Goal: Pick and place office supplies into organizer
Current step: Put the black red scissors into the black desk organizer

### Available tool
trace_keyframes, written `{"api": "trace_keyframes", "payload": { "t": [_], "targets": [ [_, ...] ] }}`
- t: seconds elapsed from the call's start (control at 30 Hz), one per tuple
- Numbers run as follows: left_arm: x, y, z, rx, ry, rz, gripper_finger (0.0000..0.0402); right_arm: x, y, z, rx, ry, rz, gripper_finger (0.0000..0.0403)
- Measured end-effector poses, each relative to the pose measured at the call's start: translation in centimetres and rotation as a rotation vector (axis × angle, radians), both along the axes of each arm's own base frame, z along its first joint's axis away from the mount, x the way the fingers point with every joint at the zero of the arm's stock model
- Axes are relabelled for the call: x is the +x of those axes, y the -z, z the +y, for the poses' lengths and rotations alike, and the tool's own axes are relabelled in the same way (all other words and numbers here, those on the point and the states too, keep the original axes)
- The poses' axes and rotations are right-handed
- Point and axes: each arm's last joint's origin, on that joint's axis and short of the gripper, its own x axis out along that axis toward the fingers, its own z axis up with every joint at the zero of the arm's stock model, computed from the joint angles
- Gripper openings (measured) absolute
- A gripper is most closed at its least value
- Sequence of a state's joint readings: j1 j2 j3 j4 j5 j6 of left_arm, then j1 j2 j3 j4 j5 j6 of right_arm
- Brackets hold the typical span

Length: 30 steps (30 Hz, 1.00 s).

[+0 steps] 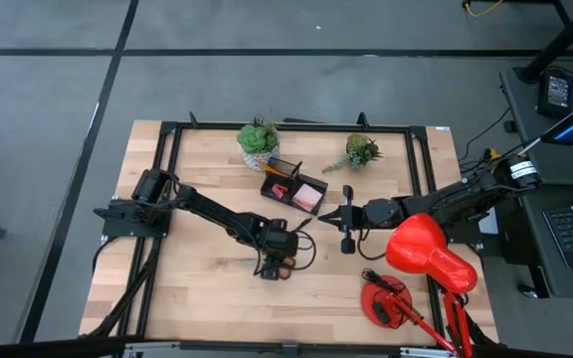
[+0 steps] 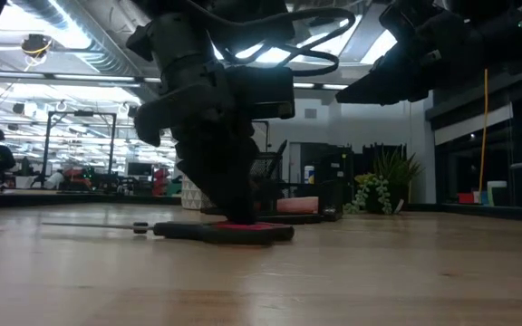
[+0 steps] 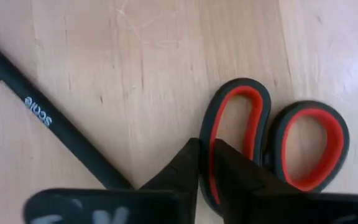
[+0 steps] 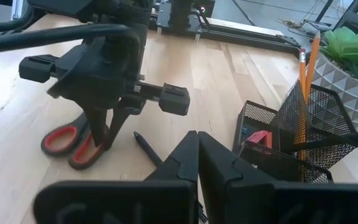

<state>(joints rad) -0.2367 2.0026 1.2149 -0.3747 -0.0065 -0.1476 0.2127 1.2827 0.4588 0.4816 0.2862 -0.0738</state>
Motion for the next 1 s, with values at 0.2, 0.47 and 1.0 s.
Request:
{"api": "trace_keyframes", "payload": {
  "t": [0.2,0.47,1.0],
  "targets": [
    [-0.1,0.0,-0.1,0.024,0.061,-0.002,0.0012,0.0,0.0,0.0,0.0,0.0,0.001,0.001],
    [-0.1,-0.1,-0.1,0.041,0.104,-0.004,0.0012,0.0,0.0,0.0,-0.007,-0.002,0.003,0.001],
    [-2.5,-6.5,0.1,0.159,0.182,-0.091,0.0012,-0.1,0.3,0.0,-0.013,-0.002,0.032,0.001]
  ]
}}
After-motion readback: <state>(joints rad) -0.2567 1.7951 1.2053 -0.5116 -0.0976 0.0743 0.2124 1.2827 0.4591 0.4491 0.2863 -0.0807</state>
